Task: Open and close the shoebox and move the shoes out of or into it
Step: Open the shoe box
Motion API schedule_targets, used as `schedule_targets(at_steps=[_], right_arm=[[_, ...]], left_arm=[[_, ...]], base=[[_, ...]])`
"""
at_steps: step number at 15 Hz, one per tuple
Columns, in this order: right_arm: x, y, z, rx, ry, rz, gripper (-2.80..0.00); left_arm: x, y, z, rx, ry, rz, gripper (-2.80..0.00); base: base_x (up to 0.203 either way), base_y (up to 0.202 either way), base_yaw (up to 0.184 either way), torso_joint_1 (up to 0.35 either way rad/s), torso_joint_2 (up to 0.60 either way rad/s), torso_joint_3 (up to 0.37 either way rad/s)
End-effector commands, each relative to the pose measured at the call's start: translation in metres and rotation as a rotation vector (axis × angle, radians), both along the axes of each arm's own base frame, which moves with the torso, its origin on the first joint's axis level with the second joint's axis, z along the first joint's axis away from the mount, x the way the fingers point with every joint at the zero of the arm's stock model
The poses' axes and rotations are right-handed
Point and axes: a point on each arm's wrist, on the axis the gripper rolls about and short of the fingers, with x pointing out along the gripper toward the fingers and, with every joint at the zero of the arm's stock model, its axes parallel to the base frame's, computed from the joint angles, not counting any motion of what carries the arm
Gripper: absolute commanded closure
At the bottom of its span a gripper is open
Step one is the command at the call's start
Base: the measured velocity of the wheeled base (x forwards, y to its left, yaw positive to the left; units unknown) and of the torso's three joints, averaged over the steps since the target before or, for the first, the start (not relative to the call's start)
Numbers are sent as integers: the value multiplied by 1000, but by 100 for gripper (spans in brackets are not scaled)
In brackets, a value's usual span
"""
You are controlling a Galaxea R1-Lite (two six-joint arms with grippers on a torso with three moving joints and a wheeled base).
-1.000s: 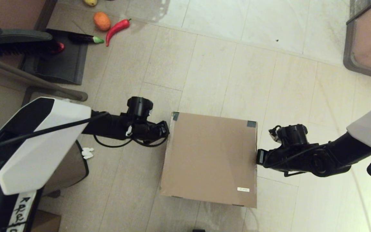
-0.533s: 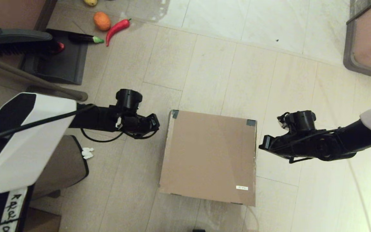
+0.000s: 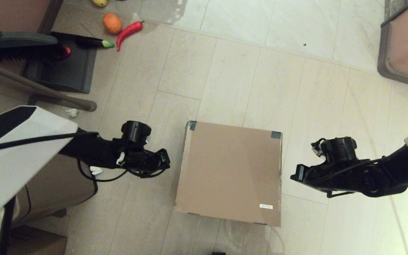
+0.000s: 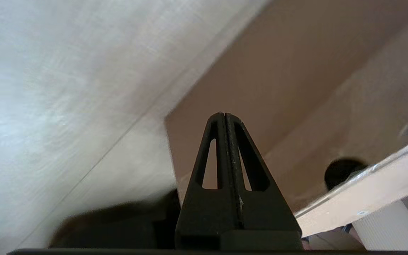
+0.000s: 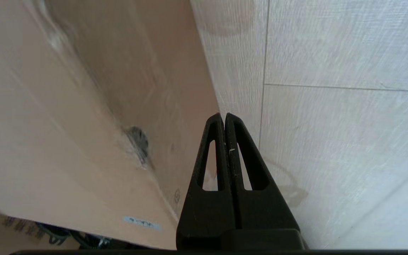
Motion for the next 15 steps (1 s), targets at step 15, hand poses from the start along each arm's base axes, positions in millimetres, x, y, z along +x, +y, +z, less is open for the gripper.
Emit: schedule_targets(at_steps=[15], right_arm=[[-22,28,-54,22,-28,50,0]], left_arm=[[-26,-45,-34,-65,23,-94,0]], base=[[0,0,0,0,0,0]])
